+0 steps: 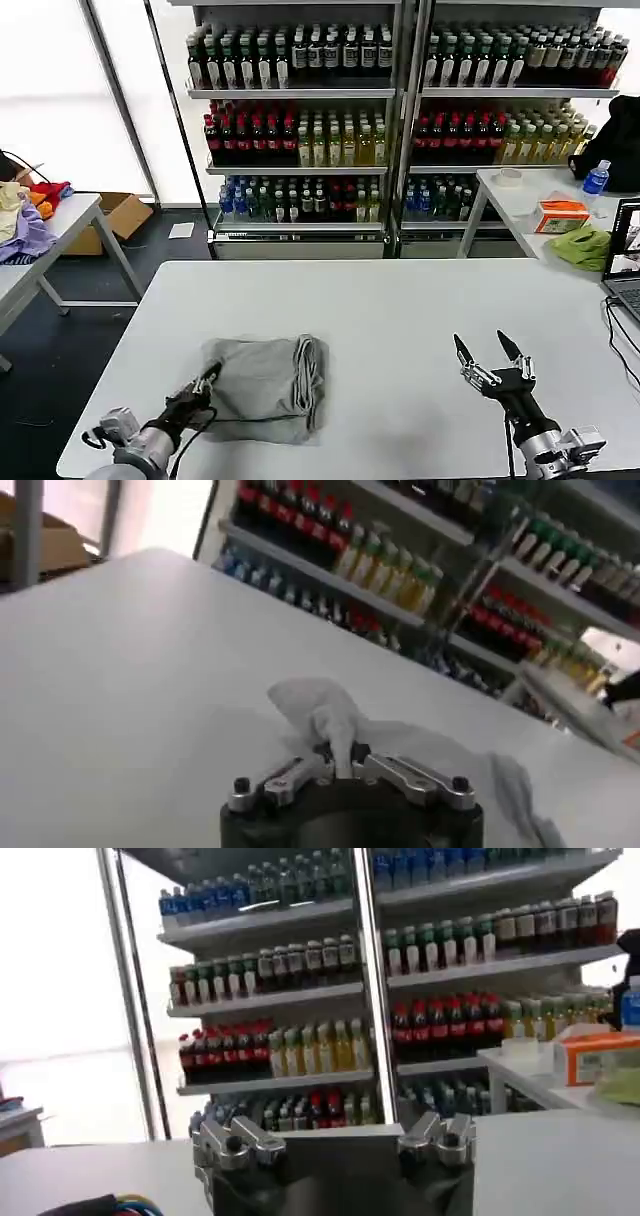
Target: Fold and organize the clothes.
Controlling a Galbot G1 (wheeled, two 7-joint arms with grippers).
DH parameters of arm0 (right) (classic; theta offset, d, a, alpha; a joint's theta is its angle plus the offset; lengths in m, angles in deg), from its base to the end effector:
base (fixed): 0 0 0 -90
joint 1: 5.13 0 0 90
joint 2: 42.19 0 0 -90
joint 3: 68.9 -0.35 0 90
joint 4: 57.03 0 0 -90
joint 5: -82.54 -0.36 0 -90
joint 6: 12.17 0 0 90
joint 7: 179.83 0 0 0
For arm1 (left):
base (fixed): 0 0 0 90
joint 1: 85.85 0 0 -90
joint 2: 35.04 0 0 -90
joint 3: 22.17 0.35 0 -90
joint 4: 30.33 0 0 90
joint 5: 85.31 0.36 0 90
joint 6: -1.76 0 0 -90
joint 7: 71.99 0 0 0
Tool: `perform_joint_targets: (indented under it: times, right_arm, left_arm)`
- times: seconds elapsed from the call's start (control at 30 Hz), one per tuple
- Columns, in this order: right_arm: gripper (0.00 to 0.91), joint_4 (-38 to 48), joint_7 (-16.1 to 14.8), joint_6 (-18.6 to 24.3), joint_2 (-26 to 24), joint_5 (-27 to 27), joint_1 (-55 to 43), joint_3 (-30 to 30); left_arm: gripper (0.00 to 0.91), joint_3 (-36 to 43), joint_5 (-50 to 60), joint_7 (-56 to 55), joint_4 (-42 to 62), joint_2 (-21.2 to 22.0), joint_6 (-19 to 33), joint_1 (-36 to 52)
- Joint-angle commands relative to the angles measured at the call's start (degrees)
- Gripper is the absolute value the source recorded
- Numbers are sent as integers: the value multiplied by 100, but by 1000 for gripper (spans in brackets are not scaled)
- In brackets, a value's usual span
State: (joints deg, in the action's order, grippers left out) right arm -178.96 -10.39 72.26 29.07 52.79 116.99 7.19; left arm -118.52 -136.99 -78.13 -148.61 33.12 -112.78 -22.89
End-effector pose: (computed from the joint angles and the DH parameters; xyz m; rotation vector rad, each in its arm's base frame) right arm 0.1834 -0.1208 -0.2657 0.2611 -3.0818 -0.1873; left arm 0.2109 0.0993 -0.2800 -0.1304 -2.6284 0.6295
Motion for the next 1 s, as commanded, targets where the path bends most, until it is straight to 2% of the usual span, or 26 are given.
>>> perform_joint_targets:
  times: [0.03, 0.07, 0.23, 0.4, 0.73, 0.83, 0.87, 1.0]
  right_arm:
    - [907, 26, 3, -2, -19, -16, -25, -3]
    - [907, 38, 4, 0, -32, -20, -29, 2]
    - [907, 46, 5, 7, -45, -38, -44, 20]
    - [907, 74, 20, -5, -28, -87, -57, 63]
    - [907, -18, 27, -18, 16, -15, 133, 57]
    - [907, -20, 19, -10, 62, 28, 192, 42]
    - [907, -27, 25, -13, 96, 52, 208, 45]
    - [907, -61, 31, -22, 188, 120, 216, 72]
  left_arm:
    - [10, -2271, -1563, -122, 31, -909, -196, 73]
    - [10, -2466, -1609, -63, 135, -1153, -310, 75]
    - [10, -2987, -1783, 52, 510, -1781, -457, 80]
    - [10, -2734, -1792, 59, 387, -2241, -453, 48]
    - [10, -1613, -1699, -343, -939, -2036, -582, 118]
    - [10, -870, -1692, -652, -1366, -1949, -574, 286]
    - [10, -137, -1547, -742, -1538, -1883, -569, 429]
    - [10, 1509, -420, -801, -1504, -1658, -425, 1089]
